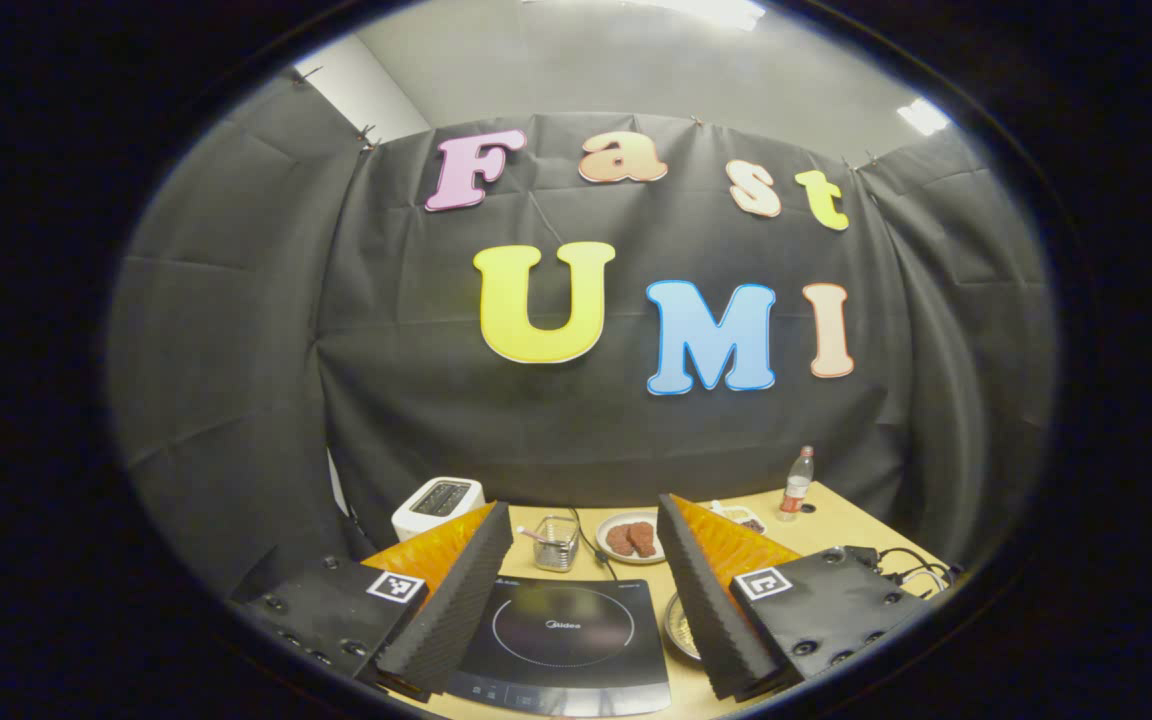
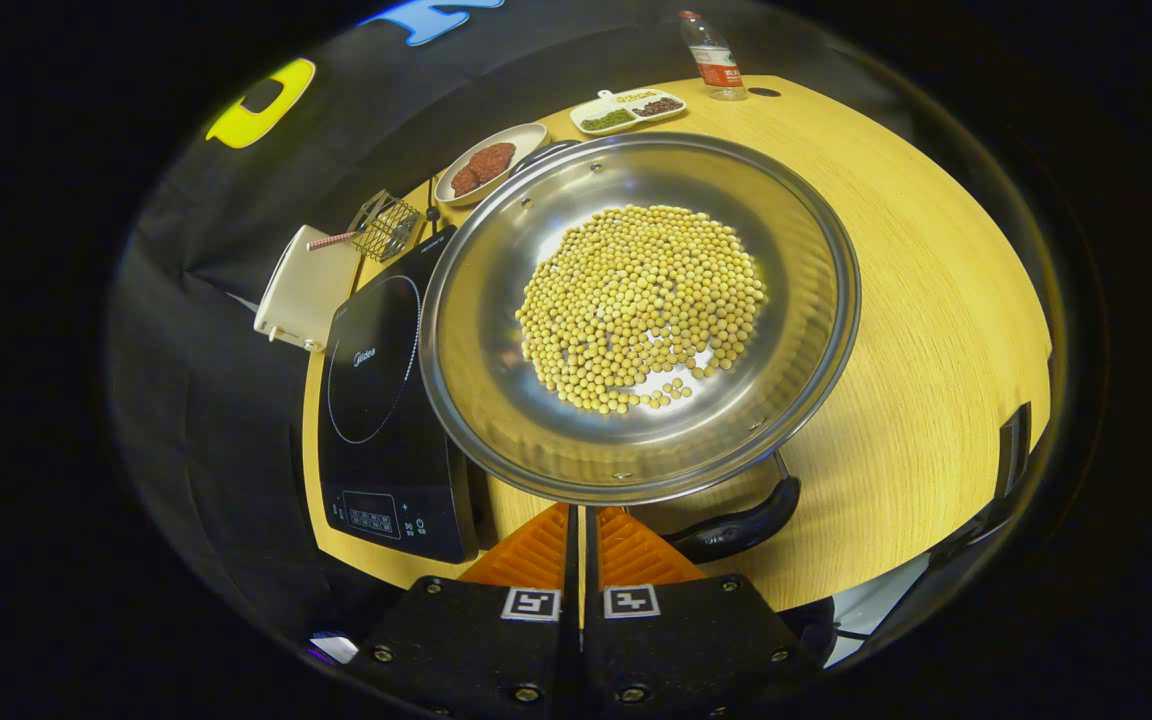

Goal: First push the handle of the pot to place it horizontally, then grasp the pot with both hands and set it on the induction cooktop.

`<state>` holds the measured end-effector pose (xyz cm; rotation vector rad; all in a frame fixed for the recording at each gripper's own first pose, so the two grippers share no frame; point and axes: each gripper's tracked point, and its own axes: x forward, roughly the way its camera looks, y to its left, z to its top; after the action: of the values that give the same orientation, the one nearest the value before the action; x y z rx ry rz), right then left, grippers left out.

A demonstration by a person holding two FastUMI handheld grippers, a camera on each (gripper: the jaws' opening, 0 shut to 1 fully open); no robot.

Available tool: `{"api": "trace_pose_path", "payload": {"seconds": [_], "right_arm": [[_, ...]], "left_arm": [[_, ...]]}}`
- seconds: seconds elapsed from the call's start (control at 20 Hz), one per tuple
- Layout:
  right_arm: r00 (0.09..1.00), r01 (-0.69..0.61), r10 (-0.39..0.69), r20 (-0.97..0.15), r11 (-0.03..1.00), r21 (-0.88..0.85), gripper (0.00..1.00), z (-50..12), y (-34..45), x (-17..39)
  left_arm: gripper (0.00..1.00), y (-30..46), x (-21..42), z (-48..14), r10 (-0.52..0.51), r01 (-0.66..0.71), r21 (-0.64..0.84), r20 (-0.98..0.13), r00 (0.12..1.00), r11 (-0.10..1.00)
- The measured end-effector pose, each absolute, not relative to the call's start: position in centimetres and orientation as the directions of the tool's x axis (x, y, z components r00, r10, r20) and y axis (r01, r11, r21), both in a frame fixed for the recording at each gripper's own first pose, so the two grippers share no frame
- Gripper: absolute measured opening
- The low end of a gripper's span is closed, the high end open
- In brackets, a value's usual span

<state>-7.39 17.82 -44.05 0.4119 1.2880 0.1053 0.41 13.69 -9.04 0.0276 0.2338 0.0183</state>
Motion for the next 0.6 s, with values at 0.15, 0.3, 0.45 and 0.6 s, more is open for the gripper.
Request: {"api": "trace_pose_path", "payload": {"seconds": [0.15, 0.3, 0.45, 0.6], "right_arm": [[0.279, 0.163, 0.305, -0.911, 0.919, 0.358, 0.02, -44.2, 17.1, -7.6], [0.271, 0.150, 0.313, -0.910, 0.920, 0.361, 0.01, -44.3, 16.2, -7.6], [0.260, 0.133, 0.310, -0.914, 0.926, 0.352, 0.00, -44.3, 14.8, -7.6], [0.252, 0.119, 0.310, -0.917, 0.930, 0.347, 0.00, -44.3, 13.2, -7.3]], "left_arm": [[0.99, 12.2, 1.4, -9.1, 0.001, 0.009, 0.037, -0.239, 0.971, 0.999], [0.97, 10.6, 2.3, -9.3, -0.003, 0.013, 0.036, -0.246, 0.969, 0.999], [0.96, 9.0, 2.8, -9.3, -0.006, 0.012, 0.024, -0.253, 0.967, 1.000], [0.95, 8.2, 3.1, -9.0, 0.015, -0.006, 0.036, -0.249, 0.968, 0.999]]}}
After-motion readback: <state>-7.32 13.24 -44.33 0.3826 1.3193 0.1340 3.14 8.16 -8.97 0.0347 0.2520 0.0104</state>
